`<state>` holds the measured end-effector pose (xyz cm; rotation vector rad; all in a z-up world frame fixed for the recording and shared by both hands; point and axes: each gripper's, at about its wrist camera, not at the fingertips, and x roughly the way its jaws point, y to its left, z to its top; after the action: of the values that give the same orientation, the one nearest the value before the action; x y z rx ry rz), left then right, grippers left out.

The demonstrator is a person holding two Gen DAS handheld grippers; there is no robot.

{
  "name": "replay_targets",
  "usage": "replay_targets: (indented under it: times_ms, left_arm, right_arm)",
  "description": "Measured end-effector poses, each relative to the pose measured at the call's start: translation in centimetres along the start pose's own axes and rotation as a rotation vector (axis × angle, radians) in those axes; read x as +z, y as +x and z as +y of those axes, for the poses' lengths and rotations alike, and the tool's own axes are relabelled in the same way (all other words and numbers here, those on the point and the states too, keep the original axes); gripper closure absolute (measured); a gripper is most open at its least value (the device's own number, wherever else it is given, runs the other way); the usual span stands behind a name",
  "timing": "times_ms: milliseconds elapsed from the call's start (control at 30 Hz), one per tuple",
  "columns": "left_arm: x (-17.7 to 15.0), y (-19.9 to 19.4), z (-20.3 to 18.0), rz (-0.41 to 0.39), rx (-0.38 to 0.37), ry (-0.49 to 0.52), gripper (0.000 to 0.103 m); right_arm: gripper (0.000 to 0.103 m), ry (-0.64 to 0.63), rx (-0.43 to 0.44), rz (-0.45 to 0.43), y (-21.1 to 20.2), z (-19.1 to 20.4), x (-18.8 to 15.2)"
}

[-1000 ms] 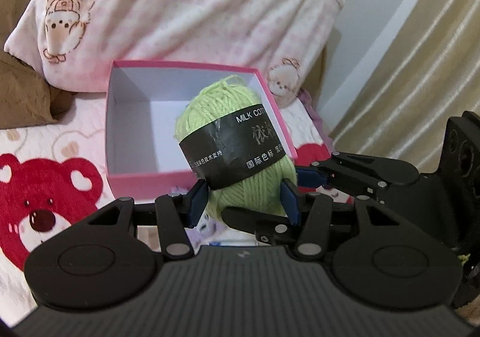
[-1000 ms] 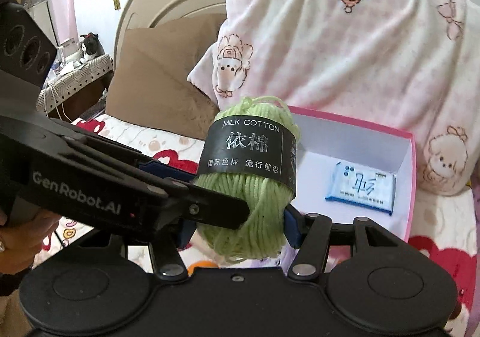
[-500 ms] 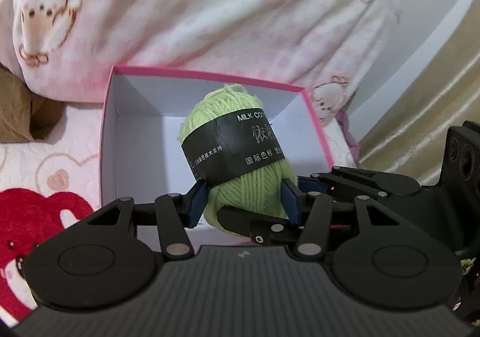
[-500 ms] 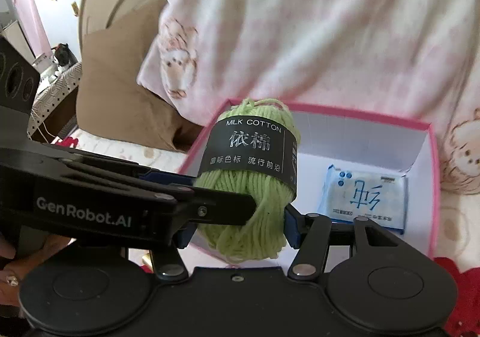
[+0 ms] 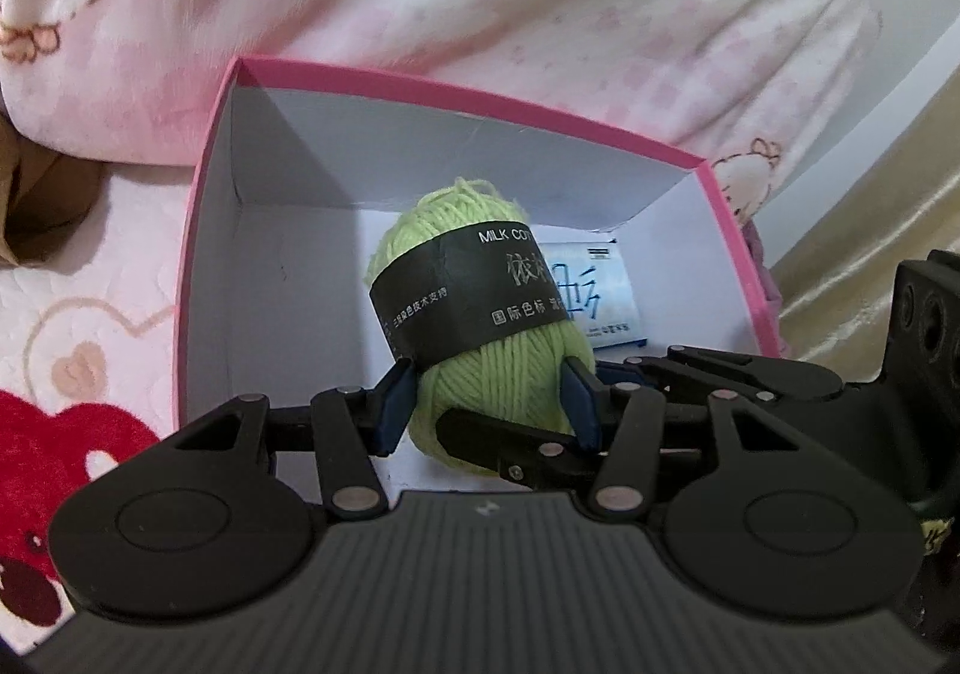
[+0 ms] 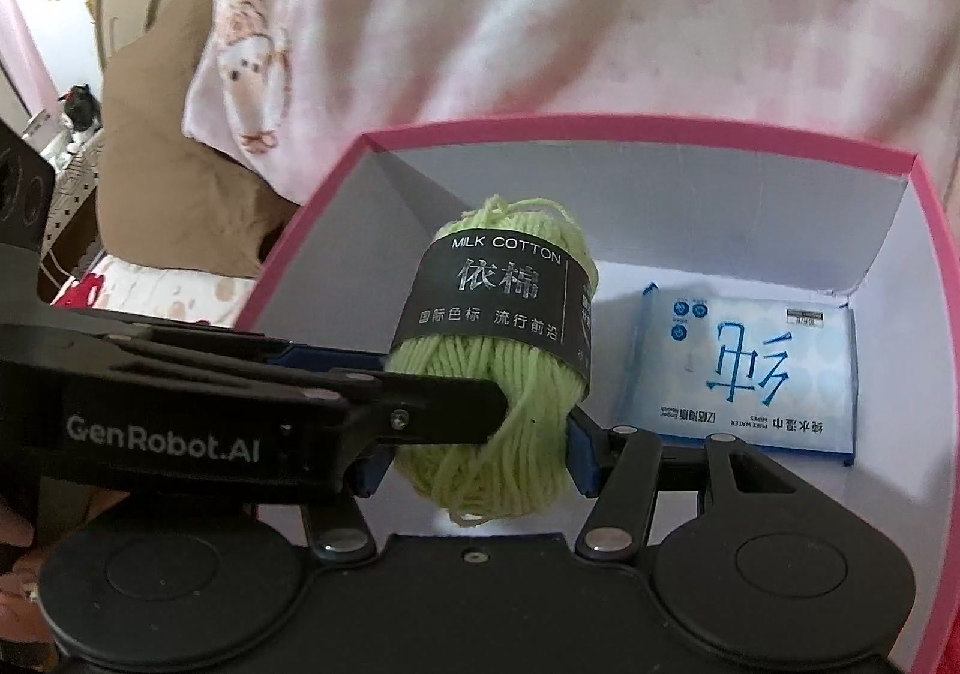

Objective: Organize objects
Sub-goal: 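Lift the yarn ball with the left tool and lower it into the box, then open the left tool to release the yarn and withdraw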

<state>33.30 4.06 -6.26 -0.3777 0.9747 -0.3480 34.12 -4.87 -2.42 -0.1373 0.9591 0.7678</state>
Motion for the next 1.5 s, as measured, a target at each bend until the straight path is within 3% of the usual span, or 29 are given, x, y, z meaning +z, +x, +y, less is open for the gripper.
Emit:
replay_targets:
  times_ms: [200,367,533,567,667,833,1167,1333,1400,1500]
  left_arm:
    - [0.2,1.2,-0.1,-0.006,0.045,0.021,0.06]
    - [0.7,1.7,-0.5,-0.005,0.084,0.042,0.063]
    - [0.5,1.7,-1.1,-0.019,0.138,0.073,0.065]
    - [0.6,1.8,-1.2,-0.026,0.141,0.073,0.065]
    - [0.7,1.8,-1.1,-0.048,0.162,0.065,0.066]
    - [0.7,0.9,-0.6,-0.064,0.151,0.044,0.068]
    - [0.2,0.0,-0.6,-0.049,0.155,0.028,0.067]
    - [0.2,-1.5,-1.3,-0.024,0.17,0.03,0.058]
    - [0.0,-2.3,-1.6,-0.012,0.201,0.037,0.049]
    - [-0.4,-4.0,-2.0,-0.008,0.233,0.053,0.046]
  right_arm:
    - [0.042,0.029,-0.036,0.038,1.8,-0.6,0.3]
    - [0.034,0.049,0.001,0.058,1.6,-1.0,0.5]
    - [0.032,-0.015,0.027,0.049,0.3,-0.4,-0.1]
    - [0.035,-0.039,0.016,0.041,0.3,-0.1,-0.1]
    - [0.061,-0.098,-0.085,0.044,1.0,0.5,0.2]
    - [0.067,-0.053,-0.079,0.014,1.2,0.2,1.0]
    - [0.064,-0.106,-0.078,-0.013,0.9,1.4,0.6]
    - [0.055,-0.094,-0.051,-0.035,-1.9,1.6,-0.6]
    - [0.051,-0.1,-0.05,-0.053,-3.2,1.8,-1.2]
    - [0.046,-0.103,-0.049,-0.073,-5.3,2.2,-1.7]
